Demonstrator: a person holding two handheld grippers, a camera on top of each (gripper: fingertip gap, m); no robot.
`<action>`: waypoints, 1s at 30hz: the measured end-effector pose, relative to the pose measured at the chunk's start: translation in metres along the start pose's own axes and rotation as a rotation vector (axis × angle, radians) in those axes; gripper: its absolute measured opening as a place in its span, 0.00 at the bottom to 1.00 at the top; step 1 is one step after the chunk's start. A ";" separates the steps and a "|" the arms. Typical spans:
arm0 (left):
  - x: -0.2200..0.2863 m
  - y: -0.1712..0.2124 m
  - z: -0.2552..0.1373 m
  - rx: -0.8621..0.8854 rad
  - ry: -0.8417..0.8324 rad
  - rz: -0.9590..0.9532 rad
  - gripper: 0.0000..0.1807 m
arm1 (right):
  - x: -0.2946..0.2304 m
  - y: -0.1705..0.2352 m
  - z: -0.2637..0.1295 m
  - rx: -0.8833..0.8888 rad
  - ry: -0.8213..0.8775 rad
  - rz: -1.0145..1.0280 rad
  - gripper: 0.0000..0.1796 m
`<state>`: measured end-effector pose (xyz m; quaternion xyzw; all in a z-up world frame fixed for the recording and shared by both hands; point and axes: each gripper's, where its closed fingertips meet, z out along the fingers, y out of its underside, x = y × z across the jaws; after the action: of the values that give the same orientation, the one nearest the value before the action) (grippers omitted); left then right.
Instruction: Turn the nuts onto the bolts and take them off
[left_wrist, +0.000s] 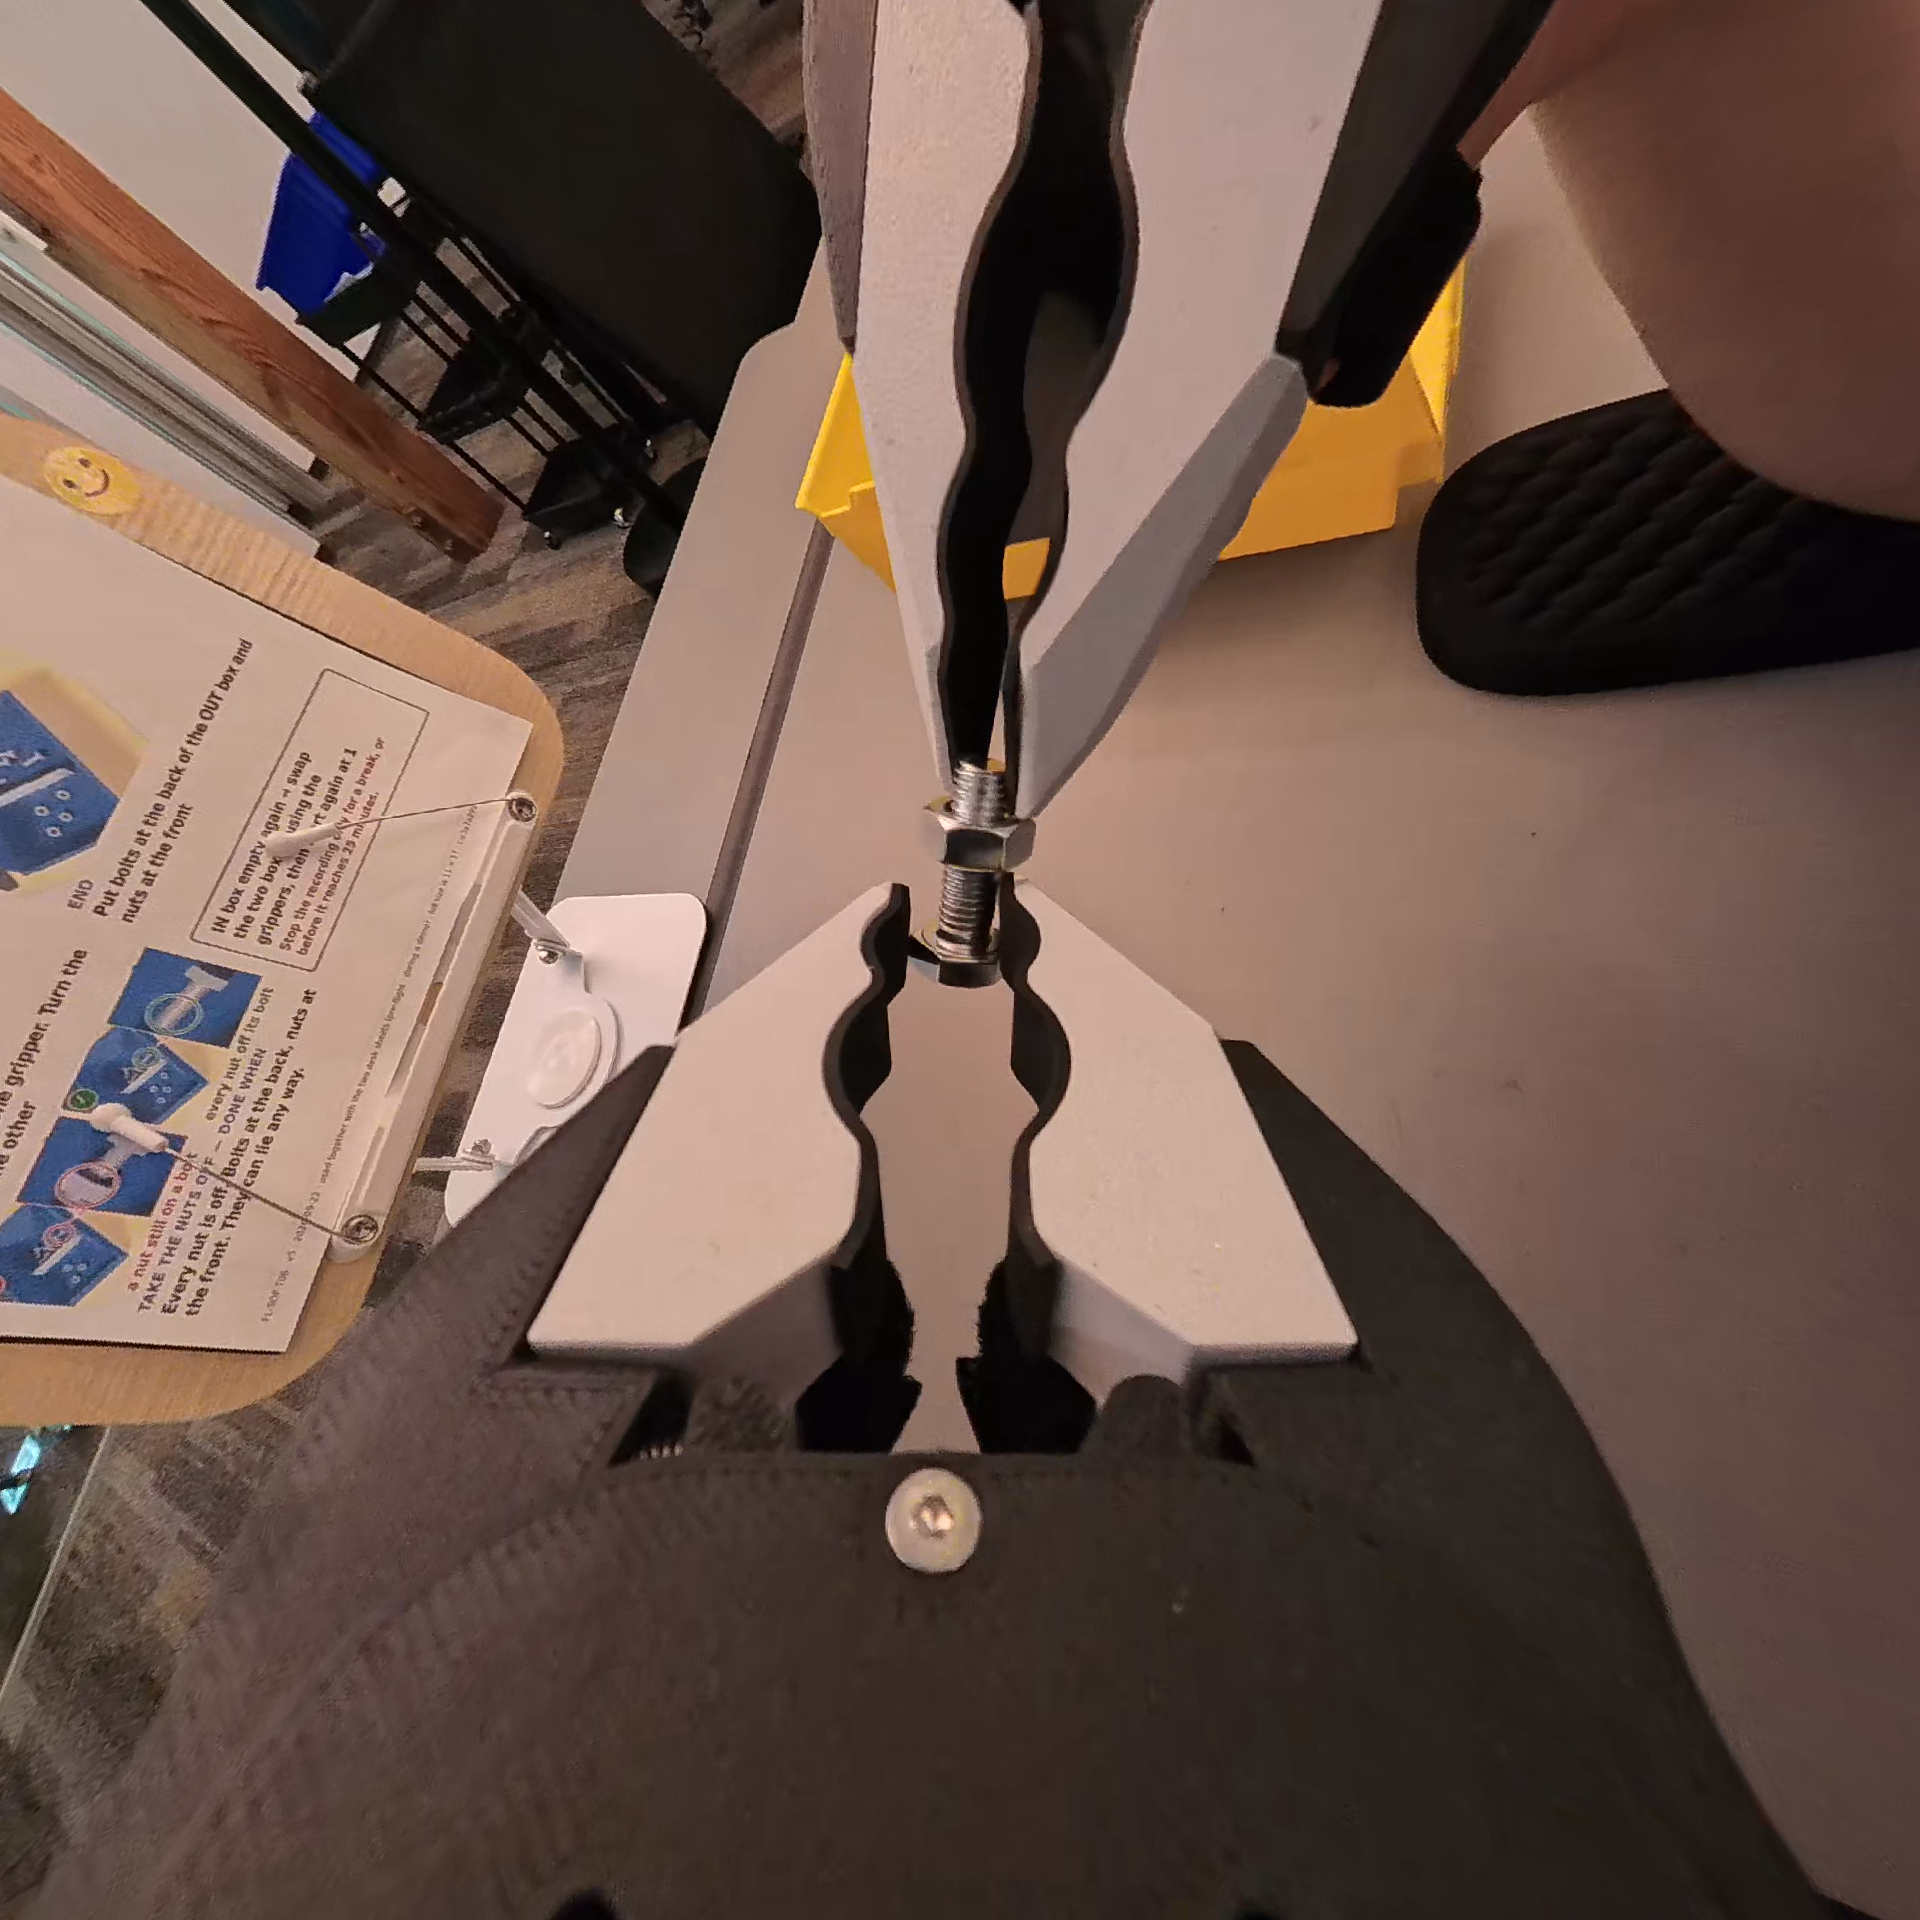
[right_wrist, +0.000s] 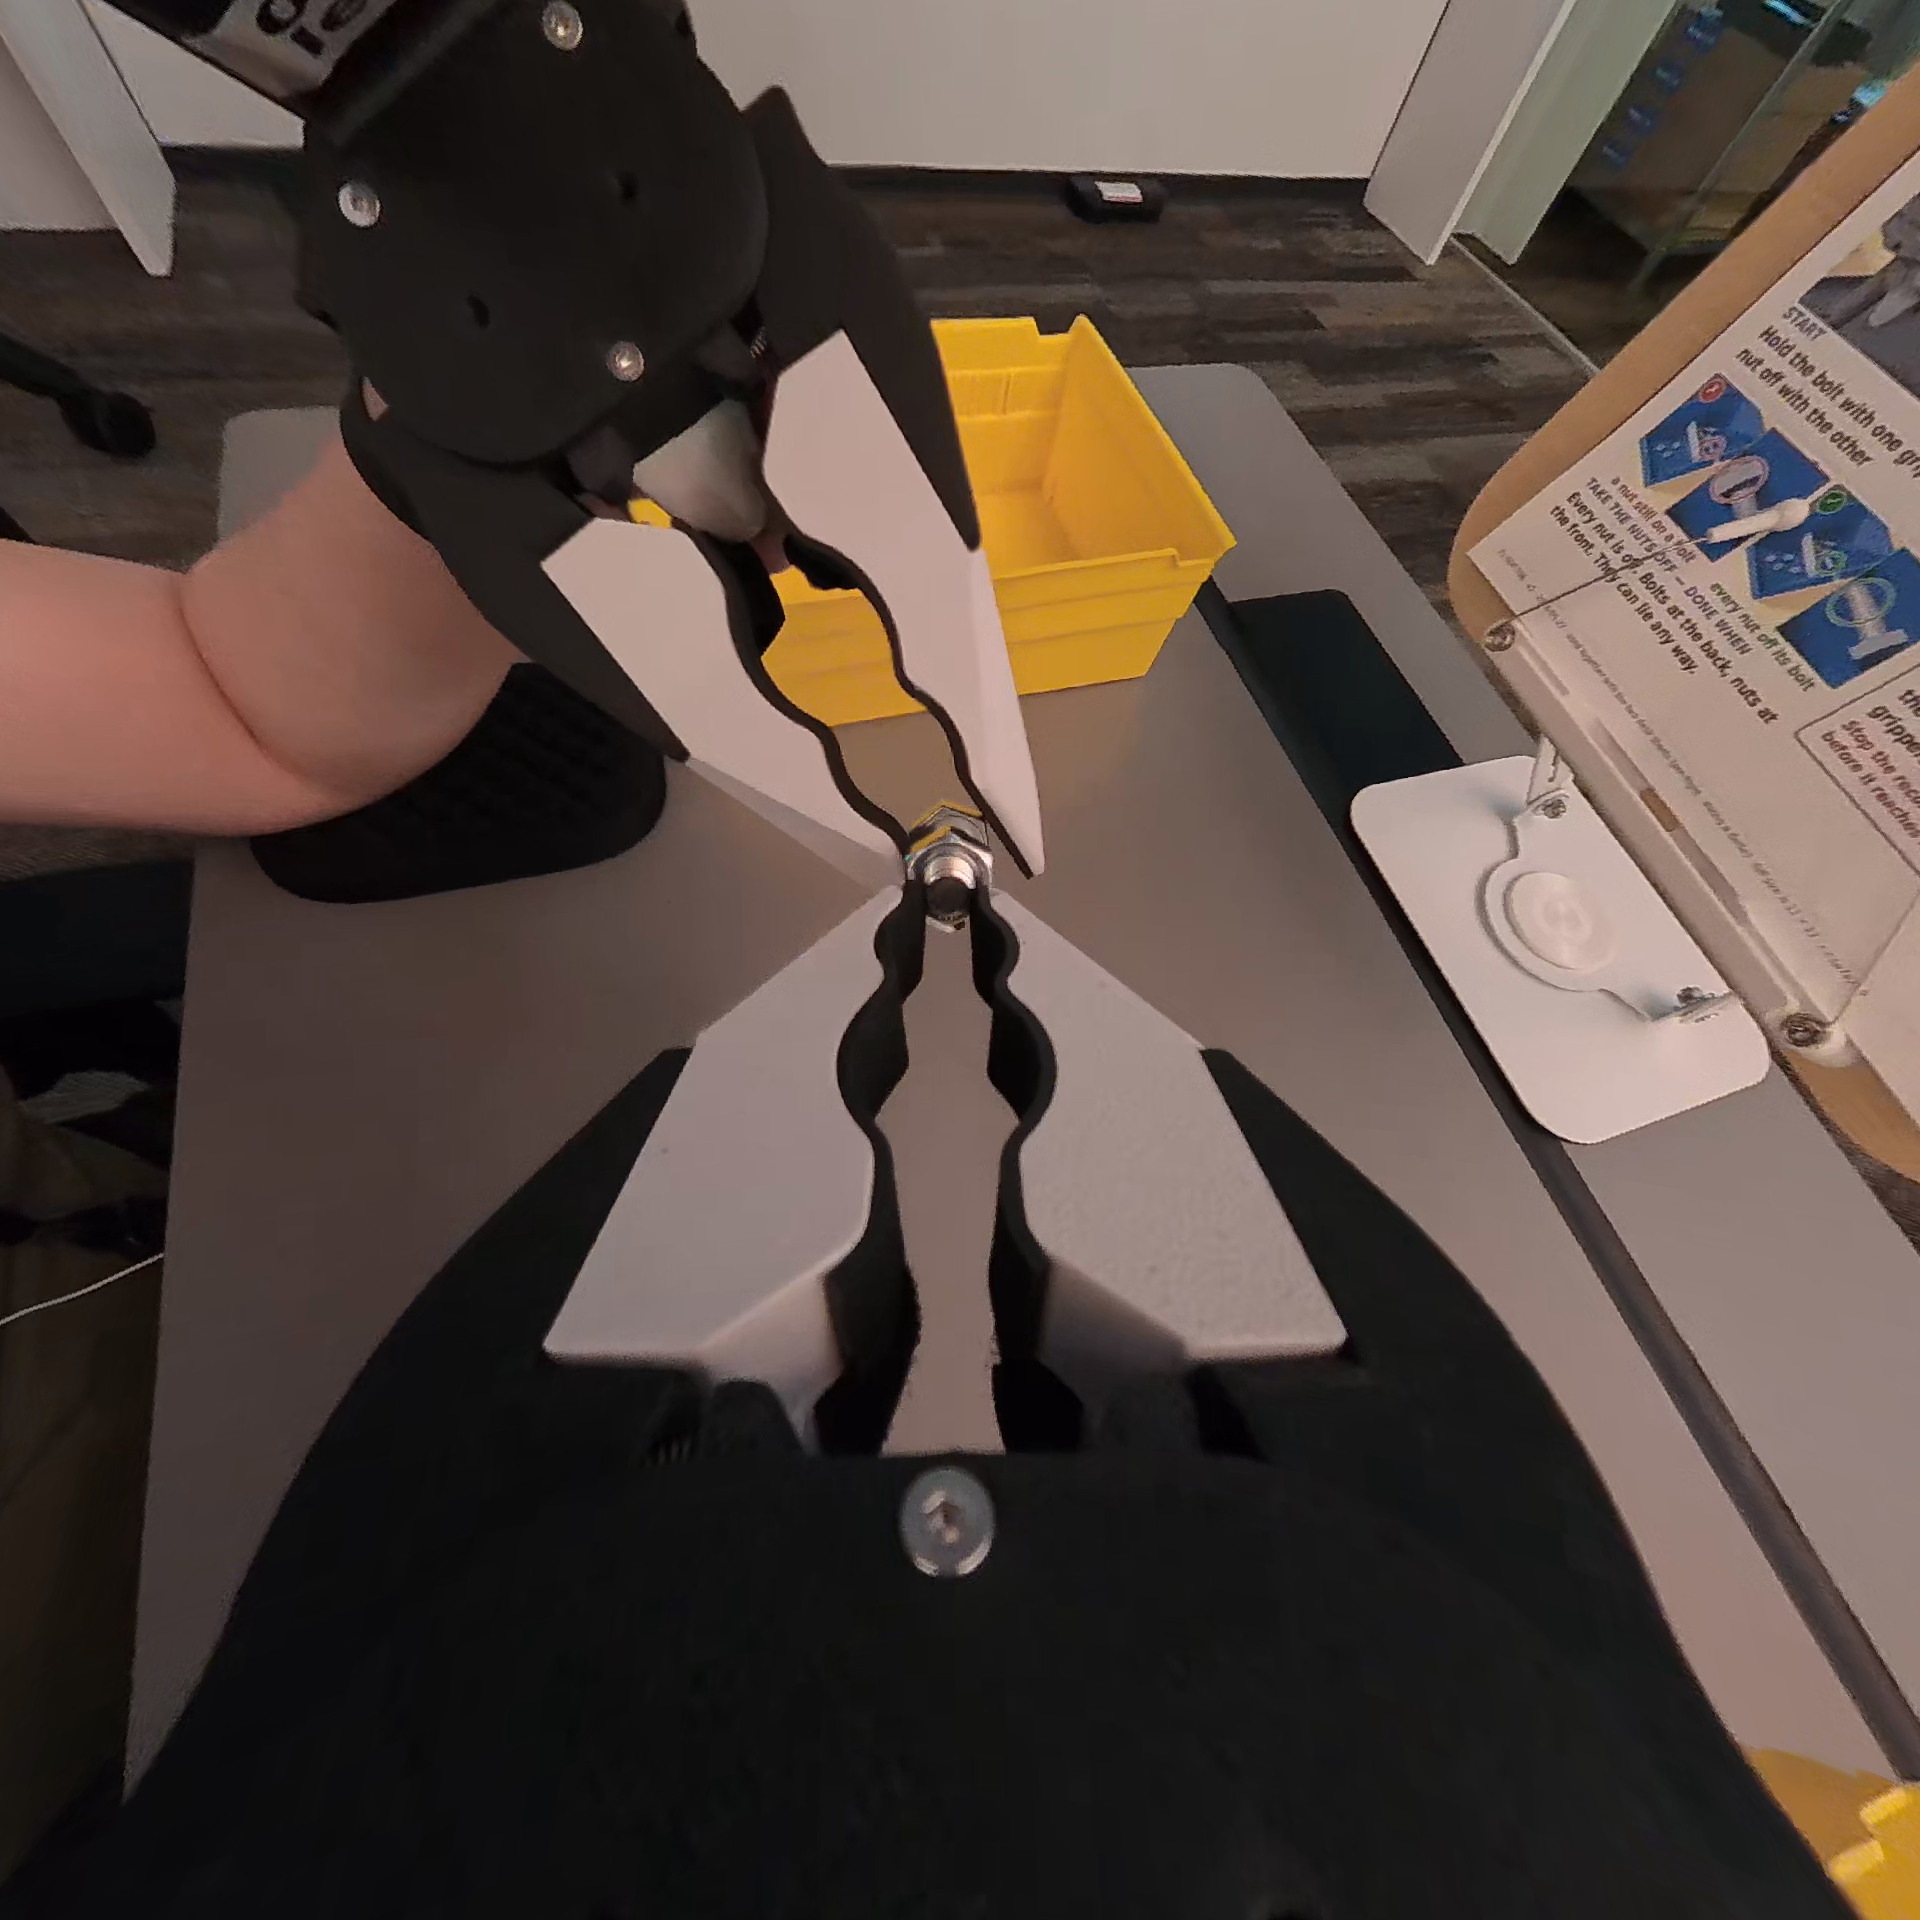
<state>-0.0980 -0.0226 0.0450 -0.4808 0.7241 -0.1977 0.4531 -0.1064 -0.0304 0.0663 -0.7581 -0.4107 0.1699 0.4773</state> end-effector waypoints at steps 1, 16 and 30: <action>0.001 0.001 0.001 -0.004 0.002 0.003 0.08 | -0.001 0.001 0.000 -0.010 0.008 -0.010 0.04; -0.012 -0.020 -0.010 0.102 0.036 -0.115 0.08 | 0.008 -0.028 -0.018 0.189 0.058 -0.039 0.10; -0.027 -0.051 -0.042 0.439 0.321 -0.632 0.07 | 0.011 -0.072 -0.023 0.600 -0.095 0.157 0.30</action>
<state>-0.1038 -0.0290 0.1161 -0.5345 0.5430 -0.5491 0.3434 -0.1179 -0.0204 0.1416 -0.6040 -0.3040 0.3551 0.6454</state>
